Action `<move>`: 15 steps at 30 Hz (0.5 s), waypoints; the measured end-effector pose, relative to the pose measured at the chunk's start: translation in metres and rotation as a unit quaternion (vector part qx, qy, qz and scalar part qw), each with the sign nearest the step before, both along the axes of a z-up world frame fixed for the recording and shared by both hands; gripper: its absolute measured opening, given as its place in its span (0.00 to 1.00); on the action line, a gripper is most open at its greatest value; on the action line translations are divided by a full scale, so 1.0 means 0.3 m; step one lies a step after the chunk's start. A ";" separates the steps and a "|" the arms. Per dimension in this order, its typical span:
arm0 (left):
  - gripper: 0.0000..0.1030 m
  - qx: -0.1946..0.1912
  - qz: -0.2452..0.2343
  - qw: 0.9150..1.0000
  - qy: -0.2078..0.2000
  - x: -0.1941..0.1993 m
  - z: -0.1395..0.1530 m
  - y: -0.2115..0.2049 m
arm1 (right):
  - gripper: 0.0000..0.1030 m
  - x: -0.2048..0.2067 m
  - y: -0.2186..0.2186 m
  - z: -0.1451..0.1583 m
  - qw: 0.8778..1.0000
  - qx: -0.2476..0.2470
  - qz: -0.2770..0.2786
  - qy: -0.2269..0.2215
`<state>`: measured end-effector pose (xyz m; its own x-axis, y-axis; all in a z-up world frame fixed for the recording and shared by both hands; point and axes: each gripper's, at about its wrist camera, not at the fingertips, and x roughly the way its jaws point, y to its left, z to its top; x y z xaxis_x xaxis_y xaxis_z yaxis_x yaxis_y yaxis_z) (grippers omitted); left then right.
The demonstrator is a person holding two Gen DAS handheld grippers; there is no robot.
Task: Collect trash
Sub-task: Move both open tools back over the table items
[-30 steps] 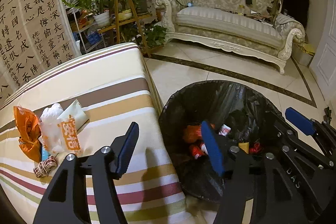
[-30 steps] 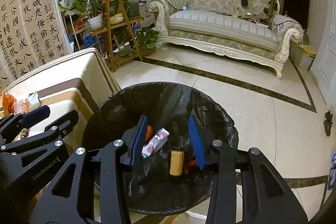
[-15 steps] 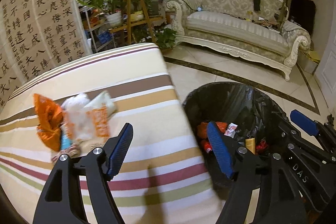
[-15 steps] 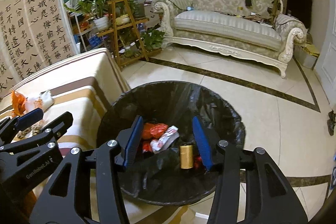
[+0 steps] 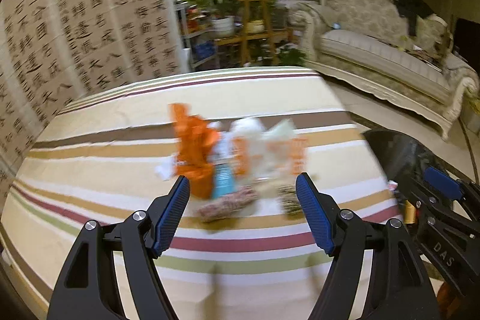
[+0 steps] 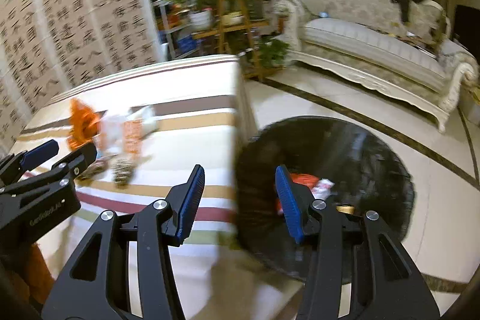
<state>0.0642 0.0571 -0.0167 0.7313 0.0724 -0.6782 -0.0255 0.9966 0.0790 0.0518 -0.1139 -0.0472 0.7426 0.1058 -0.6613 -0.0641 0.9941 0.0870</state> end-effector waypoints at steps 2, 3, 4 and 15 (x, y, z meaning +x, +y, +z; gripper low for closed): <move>0.69 -0.001 0.015 1.000 0.002 -0.005 -0.004 0.050 | 0.47 0.005 0.061 -0.002 1.000 -0.001 0.021 0.004; 0.69 -0.002 0.022 1.000 0.003 -0.005 -0.005 0.073 | 0.47 0.007 0.087 -0.004 1.000 -0.001 0.029 0.006; 0.69 -0.003 0.030 1.000 0.003 -0.008 -0.008 0.098 | 0.47 0.008 0.110 -0.007 0.999 -0.001 0.037 0.009; 0.69 -0.010 0.067 0.998 0.013 -0.029 -0.043 0.251 | 0.46 0.051 0.318 -0.023 0.994 -0.021 0.097 0.038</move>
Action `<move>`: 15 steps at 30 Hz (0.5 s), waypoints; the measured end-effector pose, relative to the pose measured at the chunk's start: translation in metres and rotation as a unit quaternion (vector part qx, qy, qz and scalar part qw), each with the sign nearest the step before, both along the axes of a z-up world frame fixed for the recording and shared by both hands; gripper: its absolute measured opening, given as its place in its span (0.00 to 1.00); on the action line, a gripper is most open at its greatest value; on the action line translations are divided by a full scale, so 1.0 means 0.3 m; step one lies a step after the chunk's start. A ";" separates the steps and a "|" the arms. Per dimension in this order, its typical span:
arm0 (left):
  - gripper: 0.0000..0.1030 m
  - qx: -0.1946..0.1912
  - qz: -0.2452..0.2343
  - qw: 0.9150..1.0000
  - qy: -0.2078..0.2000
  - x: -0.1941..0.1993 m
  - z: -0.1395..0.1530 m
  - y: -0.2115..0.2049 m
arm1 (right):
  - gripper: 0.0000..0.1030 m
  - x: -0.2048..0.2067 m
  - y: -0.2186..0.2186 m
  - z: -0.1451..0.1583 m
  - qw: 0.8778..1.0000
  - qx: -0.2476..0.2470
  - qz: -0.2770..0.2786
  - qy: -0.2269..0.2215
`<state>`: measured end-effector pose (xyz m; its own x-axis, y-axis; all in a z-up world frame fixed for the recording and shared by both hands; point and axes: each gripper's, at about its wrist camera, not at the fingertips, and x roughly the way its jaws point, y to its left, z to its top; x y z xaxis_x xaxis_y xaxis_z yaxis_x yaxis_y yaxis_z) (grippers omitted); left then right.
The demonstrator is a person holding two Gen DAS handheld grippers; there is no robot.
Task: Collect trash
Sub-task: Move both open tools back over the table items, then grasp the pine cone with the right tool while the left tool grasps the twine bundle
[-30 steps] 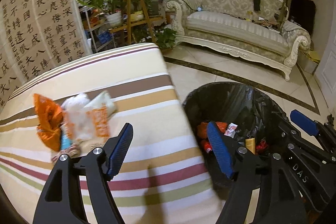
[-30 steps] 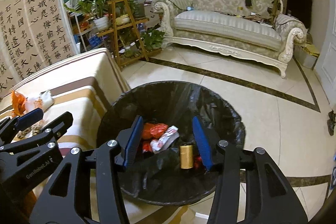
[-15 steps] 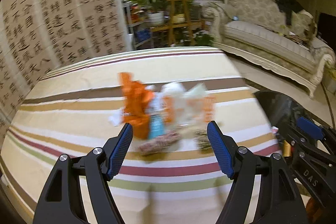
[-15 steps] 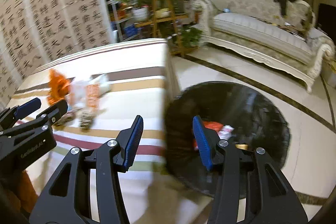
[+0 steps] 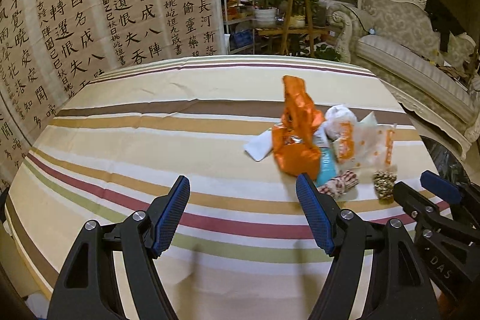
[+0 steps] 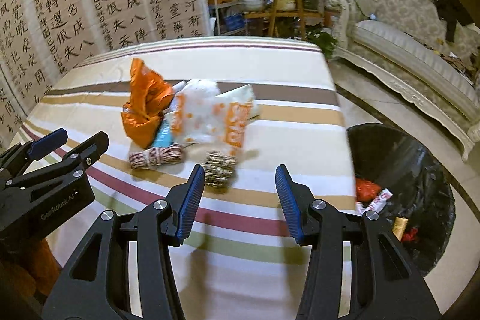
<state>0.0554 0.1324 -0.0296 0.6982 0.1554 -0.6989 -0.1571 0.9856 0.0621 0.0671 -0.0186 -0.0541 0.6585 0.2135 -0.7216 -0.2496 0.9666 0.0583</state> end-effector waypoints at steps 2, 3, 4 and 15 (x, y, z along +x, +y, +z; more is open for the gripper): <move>0.69 -0.001 0.000 1.000 0.001 0.005 0.000 0.010 | 0.46 0.011 0.020 -0.007 1.000 -0.004 0.005 0.007; 0.69 -0.001 0.000 1.000 0.001 0.006 -0.001 0.013 | 0.46 0.013 0.026 -0.010 1.000 -0.005 0.006 0.009; 0.69 -0.002 0.000 1.000 0.001 0.007 -0.002 0.013 | 0.45 0.017 0.034 -0.013 1.000 -0.008 0.006 0.011; 0.69 -0.008 -0.018 1.000 0.007 0.013 -0.009 -0.005 | 0.16 0.030 0.049 -0.034 0.999 -0.016 0.013 0.029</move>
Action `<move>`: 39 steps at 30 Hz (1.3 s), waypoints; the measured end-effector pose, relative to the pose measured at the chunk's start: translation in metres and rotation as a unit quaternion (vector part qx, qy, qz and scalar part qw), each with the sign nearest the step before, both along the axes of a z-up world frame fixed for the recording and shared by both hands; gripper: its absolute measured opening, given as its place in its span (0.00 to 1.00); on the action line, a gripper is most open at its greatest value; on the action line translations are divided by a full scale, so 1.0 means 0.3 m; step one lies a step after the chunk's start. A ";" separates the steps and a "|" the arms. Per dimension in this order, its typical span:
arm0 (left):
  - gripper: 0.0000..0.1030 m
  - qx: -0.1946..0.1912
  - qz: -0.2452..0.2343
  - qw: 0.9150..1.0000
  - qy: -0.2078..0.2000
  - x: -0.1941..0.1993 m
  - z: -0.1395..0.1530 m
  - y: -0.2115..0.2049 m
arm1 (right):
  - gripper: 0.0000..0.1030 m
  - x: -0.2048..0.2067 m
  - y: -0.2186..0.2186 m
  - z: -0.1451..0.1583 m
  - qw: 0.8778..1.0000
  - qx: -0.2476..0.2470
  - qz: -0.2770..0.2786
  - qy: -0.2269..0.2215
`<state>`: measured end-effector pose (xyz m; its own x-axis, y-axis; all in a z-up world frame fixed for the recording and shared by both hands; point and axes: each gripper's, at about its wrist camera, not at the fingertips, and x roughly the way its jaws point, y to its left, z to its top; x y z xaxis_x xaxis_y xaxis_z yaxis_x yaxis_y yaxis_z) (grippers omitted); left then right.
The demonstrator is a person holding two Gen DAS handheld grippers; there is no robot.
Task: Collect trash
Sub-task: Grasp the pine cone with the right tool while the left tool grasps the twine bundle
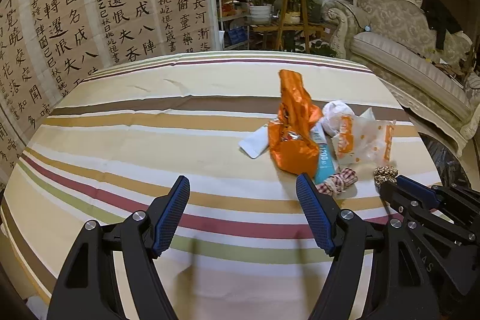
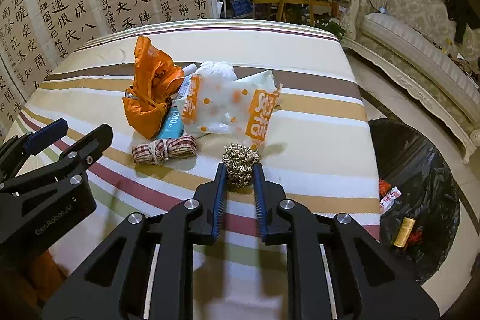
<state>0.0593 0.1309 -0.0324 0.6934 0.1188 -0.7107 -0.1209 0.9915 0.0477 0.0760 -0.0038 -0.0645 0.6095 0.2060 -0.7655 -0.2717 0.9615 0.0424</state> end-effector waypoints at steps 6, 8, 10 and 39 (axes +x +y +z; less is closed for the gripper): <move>0.69 -0.004 -0.027 1.000 0.007 0.008 -0.009 -0.054 | 0.16 -0.020 -0.053 0.000 1.000 0.006 -0.011 0.000; 0.69 -0.006 -0.036 0.999 0.011 0.019 -0.013 -0.069 | 0.16 -0.026 -0.072 0.001 1.000 0.009 -0.016 0.000; 0.69 -0.004 -0.043 0.999 0.015 0.031 -0.017 -0.085 | 0.16 -0.029 -0.092 0.002 1.000 0.012 -0.021 0.000; 0.27 -0.007 -0.104 0.993 0.047 0.037 -0.057 -0.213 | 0.16 -0.052 -0.223 -0.001 0.998 0.043 -0.047 -0.004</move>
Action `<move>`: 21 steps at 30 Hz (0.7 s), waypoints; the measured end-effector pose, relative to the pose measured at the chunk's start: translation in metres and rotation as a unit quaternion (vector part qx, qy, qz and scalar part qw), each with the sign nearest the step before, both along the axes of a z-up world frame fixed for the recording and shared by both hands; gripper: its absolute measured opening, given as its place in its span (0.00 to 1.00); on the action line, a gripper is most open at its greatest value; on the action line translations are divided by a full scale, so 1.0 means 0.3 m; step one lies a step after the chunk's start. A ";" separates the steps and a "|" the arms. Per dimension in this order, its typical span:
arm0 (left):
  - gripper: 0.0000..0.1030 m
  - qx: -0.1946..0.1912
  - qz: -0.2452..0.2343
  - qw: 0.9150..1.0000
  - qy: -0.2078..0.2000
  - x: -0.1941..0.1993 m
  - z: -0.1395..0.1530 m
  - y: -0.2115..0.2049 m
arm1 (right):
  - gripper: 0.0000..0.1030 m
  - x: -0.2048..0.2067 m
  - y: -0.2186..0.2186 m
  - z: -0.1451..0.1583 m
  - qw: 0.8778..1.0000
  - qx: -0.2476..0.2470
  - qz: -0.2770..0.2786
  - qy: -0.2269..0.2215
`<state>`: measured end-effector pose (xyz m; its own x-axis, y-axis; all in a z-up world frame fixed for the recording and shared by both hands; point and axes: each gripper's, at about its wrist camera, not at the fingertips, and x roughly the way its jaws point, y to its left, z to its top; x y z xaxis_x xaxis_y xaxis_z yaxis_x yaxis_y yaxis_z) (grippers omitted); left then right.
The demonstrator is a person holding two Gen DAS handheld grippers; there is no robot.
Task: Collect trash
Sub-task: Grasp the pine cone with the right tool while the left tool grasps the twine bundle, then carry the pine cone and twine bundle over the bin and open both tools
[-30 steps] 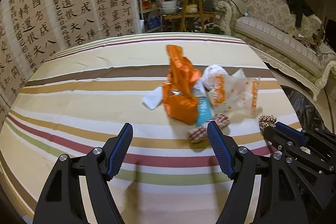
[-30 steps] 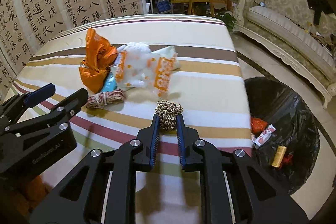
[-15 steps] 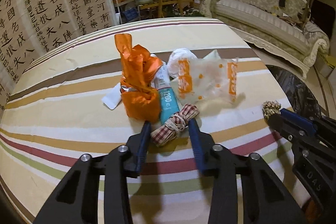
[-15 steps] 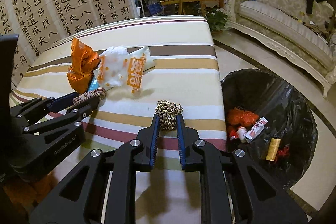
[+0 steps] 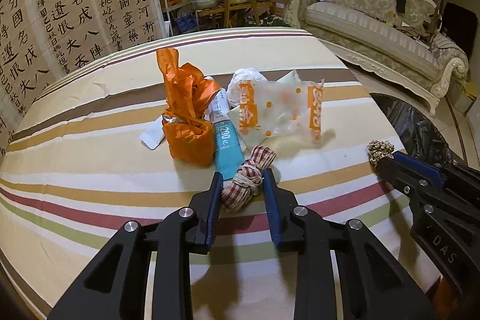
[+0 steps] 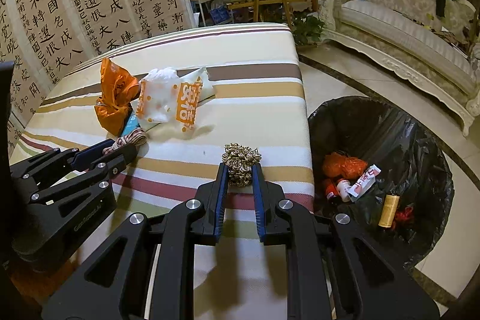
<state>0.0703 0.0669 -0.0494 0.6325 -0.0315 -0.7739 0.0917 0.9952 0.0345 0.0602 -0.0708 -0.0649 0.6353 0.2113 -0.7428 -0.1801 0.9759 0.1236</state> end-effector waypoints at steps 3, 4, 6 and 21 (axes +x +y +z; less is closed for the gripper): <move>0.27 -0.004 0.005 1.000 -0.003 -0.006 0.002 -0.008 | 0.16 -0.006 -0.007 0.001 1.000 0.001 -0.002 -0.001; 0.27 -0.007 0.008 1.000 -0.003 -0.007 0.004 -0.009 | 0.16 -0.008 -0.009 0.001 1.000 0.001 -0.003 -0.002; 0.27 -0.011 0.012 1.000 -0.006 -0.012 0.007 -0.014 | 0.16 -0.014 -0.014 0.003 1.000 0.001 -0.004 -0.003; 0.27 -0.018 0.009 0.999 -0.044 -0.054 0.068 -0.093 | 0.16 -0.064 -0.104 0.045 0.999 -0.006 -0.036 -0.030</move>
